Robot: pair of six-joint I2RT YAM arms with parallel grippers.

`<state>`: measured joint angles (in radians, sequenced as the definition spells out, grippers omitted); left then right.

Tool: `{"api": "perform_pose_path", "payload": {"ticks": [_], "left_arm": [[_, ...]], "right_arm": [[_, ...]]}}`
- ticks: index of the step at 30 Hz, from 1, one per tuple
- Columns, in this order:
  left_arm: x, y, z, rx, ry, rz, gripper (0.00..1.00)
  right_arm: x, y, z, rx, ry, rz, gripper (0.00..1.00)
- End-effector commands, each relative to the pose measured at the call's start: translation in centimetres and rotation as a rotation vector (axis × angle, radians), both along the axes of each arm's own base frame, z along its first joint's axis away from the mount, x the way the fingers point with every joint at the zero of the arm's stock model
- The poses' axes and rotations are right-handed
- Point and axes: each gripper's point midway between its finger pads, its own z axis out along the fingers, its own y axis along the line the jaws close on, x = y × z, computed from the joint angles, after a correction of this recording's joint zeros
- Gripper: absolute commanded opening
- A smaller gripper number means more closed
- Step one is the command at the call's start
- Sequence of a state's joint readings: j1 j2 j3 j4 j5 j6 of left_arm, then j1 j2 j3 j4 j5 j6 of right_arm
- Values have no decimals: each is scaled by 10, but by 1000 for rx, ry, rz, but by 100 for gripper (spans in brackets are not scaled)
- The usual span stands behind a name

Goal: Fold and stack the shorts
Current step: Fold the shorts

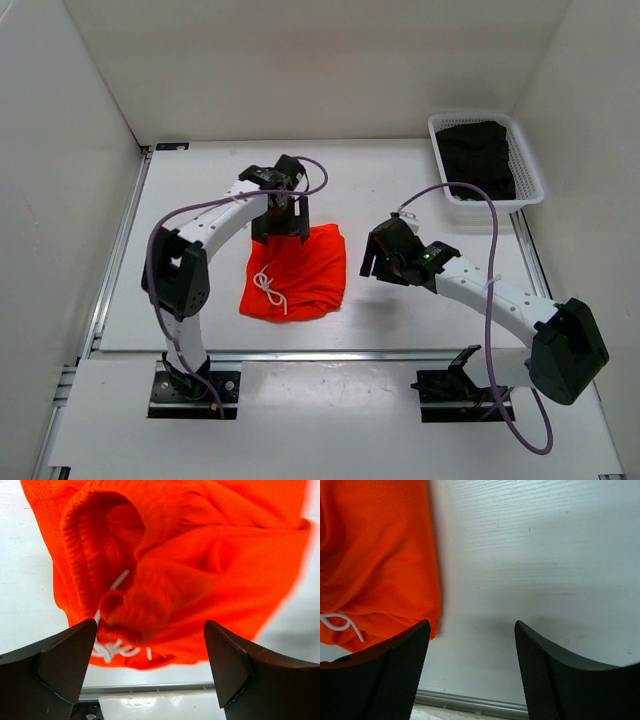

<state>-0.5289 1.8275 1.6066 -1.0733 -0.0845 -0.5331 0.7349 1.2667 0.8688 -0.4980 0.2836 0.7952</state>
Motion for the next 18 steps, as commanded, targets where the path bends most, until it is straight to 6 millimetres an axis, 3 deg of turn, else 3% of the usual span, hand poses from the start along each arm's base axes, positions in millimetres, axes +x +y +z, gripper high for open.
{"api": "perform_pose_path", "payload": {"ticks": [1, 2, 4, 5, 6, 7, 12, 16, 17, 18], "left_arm": [[8, 18, -16, 118, 16, 18, 100], [10, 17, -22, 128, 28, 9, 100], [12, 17, -23, 110, 40, 1, 83], [16, 19, -23, 105, 33, 10, 64], [21, 21, -19, 99, 23, 20, 21], [17, 23, -17, 106, 29, 11, 10], [24, 52, 11, 42, 30, 86, 10], [18, 73, 7, 0, 103, 89, 10], [19, 76, 4, -11, 109, 100, 13], [18, 82, -5, -3, 135, 116, 34]], "right_arm": [[5, 9, 20, 73, -30, -18, 73], [3, 7, 18, 65, -21, -18, 73], [2, 6, 20, 66, -22, -18, 73], [2, 6, 23, 72, -29, -18, 73], [3, 4, 23, 61, -36, -16, 73], [1, 3, 25, 62, -37, -16, 73], [2, 0, 31, 61, -63, -8, 73], [5, 7, 29, 35, -54, 42, 75], [8, 12, 33, 40, -53, 67, 76], [11, 19, 34, 40, -56, 104, 76]]}}
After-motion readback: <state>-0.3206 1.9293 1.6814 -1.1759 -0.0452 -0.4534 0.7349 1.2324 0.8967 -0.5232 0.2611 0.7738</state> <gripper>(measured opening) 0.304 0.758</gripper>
